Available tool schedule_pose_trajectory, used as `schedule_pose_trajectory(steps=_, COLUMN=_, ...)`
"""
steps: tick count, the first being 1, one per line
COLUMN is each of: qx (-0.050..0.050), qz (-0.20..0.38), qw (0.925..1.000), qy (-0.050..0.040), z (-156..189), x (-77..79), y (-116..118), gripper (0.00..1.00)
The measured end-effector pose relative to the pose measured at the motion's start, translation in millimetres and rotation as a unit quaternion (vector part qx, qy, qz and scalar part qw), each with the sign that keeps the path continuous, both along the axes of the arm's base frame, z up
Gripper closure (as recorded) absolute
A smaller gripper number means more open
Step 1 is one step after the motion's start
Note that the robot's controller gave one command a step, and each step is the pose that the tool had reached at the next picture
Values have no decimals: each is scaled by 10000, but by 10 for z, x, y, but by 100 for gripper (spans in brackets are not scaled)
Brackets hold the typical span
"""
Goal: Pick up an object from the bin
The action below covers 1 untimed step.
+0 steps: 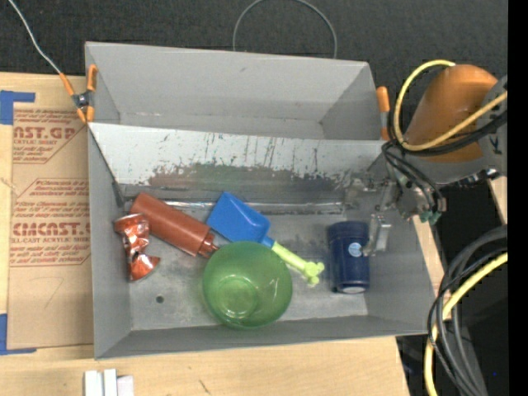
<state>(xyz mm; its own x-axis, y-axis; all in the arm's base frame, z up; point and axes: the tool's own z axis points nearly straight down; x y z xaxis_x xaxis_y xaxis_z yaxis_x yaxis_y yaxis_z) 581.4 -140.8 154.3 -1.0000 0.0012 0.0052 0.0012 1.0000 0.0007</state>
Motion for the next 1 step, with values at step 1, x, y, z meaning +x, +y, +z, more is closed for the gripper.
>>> schedule_pose_trajectory(steps=1, qx=-6, qz=11, qw=10000, qy=-37, z=49, x=19, y=8, gripper=0)
